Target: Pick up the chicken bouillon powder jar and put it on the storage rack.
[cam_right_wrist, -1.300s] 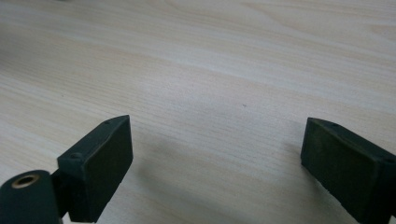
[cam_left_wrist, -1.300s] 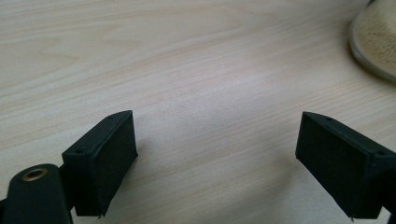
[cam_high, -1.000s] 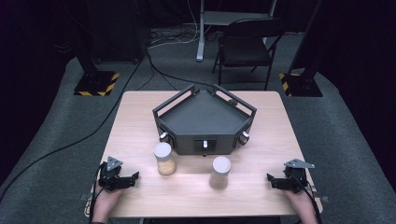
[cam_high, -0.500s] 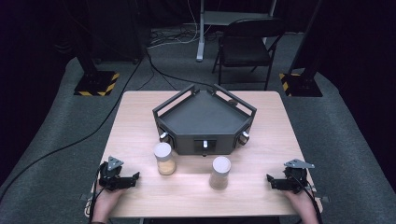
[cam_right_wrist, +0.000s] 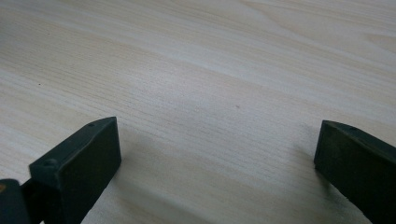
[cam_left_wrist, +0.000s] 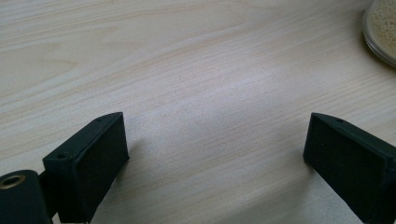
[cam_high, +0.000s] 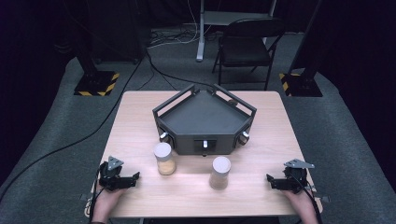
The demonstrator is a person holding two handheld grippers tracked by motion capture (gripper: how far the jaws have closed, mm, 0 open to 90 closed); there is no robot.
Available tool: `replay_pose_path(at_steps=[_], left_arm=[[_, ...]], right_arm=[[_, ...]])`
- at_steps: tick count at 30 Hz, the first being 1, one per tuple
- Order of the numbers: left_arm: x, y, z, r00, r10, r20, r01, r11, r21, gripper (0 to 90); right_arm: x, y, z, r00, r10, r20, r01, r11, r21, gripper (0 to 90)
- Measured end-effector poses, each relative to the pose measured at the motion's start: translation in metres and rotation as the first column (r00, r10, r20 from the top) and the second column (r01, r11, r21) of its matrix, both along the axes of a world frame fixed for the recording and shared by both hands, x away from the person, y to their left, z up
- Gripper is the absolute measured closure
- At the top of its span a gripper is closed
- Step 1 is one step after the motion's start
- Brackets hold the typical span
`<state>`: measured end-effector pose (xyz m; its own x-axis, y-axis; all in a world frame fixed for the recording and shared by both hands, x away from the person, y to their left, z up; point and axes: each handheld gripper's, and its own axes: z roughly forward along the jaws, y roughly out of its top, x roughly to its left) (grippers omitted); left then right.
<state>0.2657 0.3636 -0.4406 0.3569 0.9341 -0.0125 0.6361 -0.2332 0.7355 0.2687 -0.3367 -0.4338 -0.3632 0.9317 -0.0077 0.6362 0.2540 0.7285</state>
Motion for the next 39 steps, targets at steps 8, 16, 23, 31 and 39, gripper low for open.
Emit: replay_pose_path(at_steps=[8,16,23,31,39], left_arm=[[0.0,0.0,0.0,1.0,0.0,0.0,0.0,1.0,-0.001,5.9],[-0.003,0.01,-0.002,0.9999,-0.006,0.008,0.006,0.9992,-0.039,7.9],[-0.015,0.017,0.005,0.9984,0.008,0.056,-0.005,0.9986,-0.052,8.2],[-0.026,0.019,0.022,0.9928,-0.005,0.119,0.013,0.9979,-0.064,9.1],[-0.031,0.009,0.034,0.9881,-0.049,0.146,0.055,0.9976,-0.041,9.3]], right_arm=[[0.002,0.0,0.0,1.0,-0.002,-0.001,0.002,1.0,0.001,0.0],[0.002,0.0,0.0,1.0,-0.003,-0.001,0.003,1.0,0.001,0.0],[0.002,0.0,0.0,1.0,0.0,0.0,0.0,1.0,0.001,0.0],[0.002,0.0,0.0,1.0,-0.002,0.0,0.002,1.0,0.001,0.0],[0.002,0.0,0.0,1.0,0.001,0.0,-0.001,1.0,0.001,0.0]])
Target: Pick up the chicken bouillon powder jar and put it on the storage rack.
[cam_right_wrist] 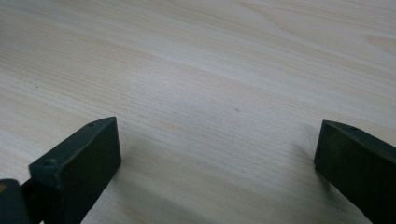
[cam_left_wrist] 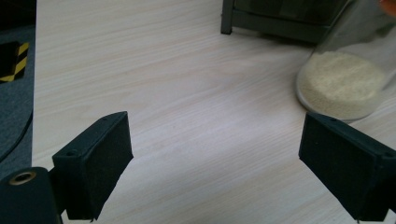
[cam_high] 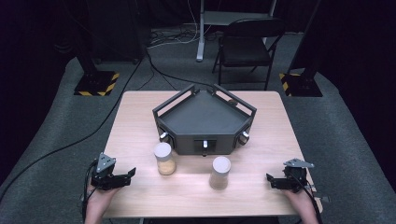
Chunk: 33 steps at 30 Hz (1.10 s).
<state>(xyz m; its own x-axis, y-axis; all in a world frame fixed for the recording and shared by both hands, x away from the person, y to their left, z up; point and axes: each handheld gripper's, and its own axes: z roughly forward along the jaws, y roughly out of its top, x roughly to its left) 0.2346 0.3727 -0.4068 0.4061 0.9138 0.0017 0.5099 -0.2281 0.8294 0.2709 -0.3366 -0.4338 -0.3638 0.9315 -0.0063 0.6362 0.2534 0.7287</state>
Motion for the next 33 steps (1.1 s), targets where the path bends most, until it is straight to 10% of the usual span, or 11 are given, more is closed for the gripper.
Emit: replay_pose_path(at_steps=[8,33], left_arm=[[-0.003,0.001,0.008,0.9979,-0.055,0.033,0.057,0.9959,-0.07,9.4],[0.013,-0.035,0.034,0.981,-0.174,0.086,0.18,0.9814,-0.068,10.5]], right_arm=[[0.0,0.0,0.0,1.0,0.001,0.0,-0.001,1.0,0.0,0.0],[0.0,0.001,0.0,1.0,-0.003,0.0,0.003,1.0,-0.001,0.0]])
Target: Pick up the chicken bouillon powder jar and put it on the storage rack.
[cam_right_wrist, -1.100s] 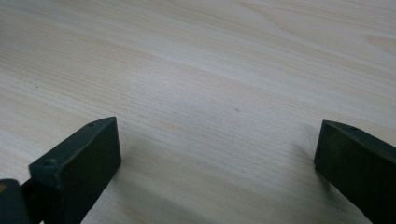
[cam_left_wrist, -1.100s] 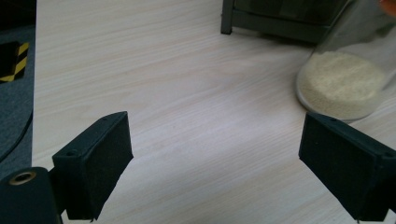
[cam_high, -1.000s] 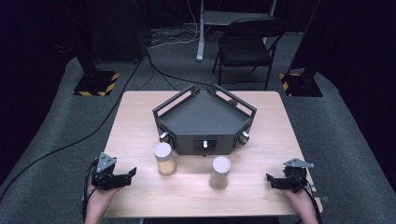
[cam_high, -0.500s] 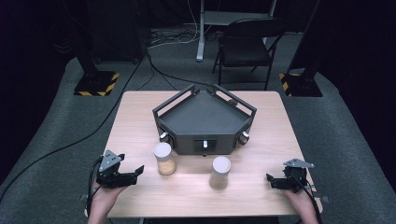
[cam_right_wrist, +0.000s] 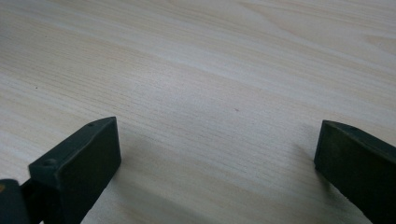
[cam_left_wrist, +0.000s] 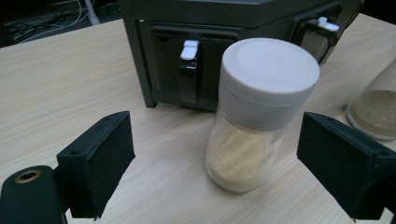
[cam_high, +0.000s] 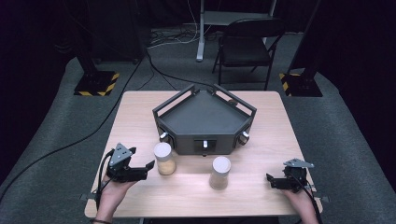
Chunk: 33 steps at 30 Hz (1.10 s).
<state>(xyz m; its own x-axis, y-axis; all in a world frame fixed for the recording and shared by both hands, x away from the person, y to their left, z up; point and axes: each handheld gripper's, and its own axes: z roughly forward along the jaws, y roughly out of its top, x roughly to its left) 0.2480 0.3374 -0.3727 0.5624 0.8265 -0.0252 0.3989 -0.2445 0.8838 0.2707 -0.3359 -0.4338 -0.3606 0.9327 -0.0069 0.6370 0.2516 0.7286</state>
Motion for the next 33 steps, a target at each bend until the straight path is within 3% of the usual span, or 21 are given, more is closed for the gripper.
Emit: replay_pose_path(at_steps=[4,9,19,25,28,33], left_arm=[[0.005,-0.007,0.001,0.9996,-0.027,0.0,0.027,0.9996,-0.003,9.8],[0.013,-0.021,0.002,0.9981,-0.062,-0.002,0.062,0.9978,0.022,9.8],[0.024,-0.042,-0.009,0.9986,-0.053,-0.002,0.053,0.9975,0.046,12.5],[0.035,-0.047,-0.013,0.9986,-0.053,-0.009,0.053,0.9981,0.03,19.6],[0.041,-0.05,-0.012,0.9978,-0.065,-0.014,0.066,0.9969,0.042,28.8],[0.045,-0.057,-0.014,0.9973,-0.071,-0.019,0.072,0.9941,0.081,32.3]], right_arm=[[0.0,0.0,0.0,1.0,0.0,0.0,0.0,1.0,0.0,0.0],[0.0,0.0,0.0,1.0,-0.001,0.001,0.001,1.0,0.0,0.0],[0.0,0.0,0.0,1.0,0.003,0.0,-0.003,1.0,-0.001,0.0],[0.001,0.0,0.0,1.0,0.005,-0.002,-0.005,1.0,-0.001,0.0],[0.0,0.0,0.0,1.0,0.005,0.001,-0.005,1.0,-0.002,0.0],[0.001,0.0,0.0,1.0,0.007,0.0,-0.007,1.0,-0.002,0.0]])
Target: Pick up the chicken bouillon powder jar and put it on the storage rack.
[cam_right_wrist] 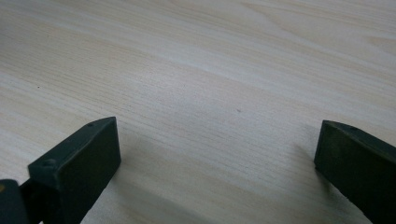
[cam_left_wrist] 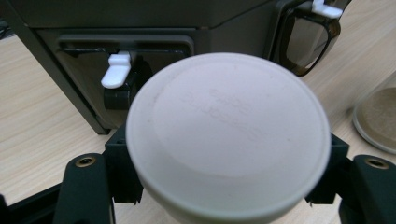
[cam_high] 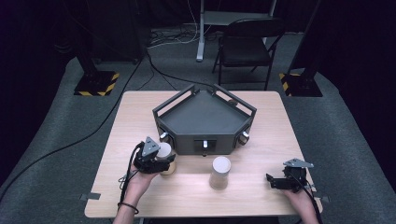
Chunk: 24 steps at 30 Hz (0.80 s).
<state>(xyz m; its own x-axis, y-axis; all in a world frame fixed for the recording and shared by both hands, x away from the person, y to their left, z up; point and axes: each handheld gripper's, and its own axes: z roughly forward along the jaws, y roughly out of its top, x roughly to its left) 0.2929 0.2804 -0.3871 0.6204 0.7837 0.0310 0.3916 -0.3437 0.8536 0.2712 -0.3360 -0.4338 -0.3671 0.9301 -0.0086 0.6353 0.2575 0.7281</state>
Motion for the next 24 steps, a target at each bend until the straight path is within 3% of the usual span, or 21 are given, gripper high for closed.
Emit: replay_pose_path(at_steps=[11,14,18,24], left_arm=[[-0.001,-0.003,0.004,1.0,0.002,-0.008,-0.002,0.9999,0.015,33.8],[-0.002,-0.001,0.008,1.0,-0.002,-0.006,0.002,1.0,-0.007,33.9],[-0.003,0.001,0.018,0.9999,-0.008,0.006,0.008,0.9998,-0.016,33.9],[-0.005,0.005,0.05,0.9992,-0.019,0.036,0.02,0.9998,-0.009,34.0]], right_arm=[[0.0,0.0,0.0,1.0,0.0,0.0,0.0,1.0,0.001,0.0],[-0.001,0.0,0.0,1.0,0.0,0.0,0.0,1.0,0.001,0.0],[-0.001,0.0,0.0,1.0,-0.001,0.0,0.001,1.0,0.001,0.0],[0.0,0.0,0.0,1.0,0.0,0.0,0.0,1.0,0.001,0.0]])
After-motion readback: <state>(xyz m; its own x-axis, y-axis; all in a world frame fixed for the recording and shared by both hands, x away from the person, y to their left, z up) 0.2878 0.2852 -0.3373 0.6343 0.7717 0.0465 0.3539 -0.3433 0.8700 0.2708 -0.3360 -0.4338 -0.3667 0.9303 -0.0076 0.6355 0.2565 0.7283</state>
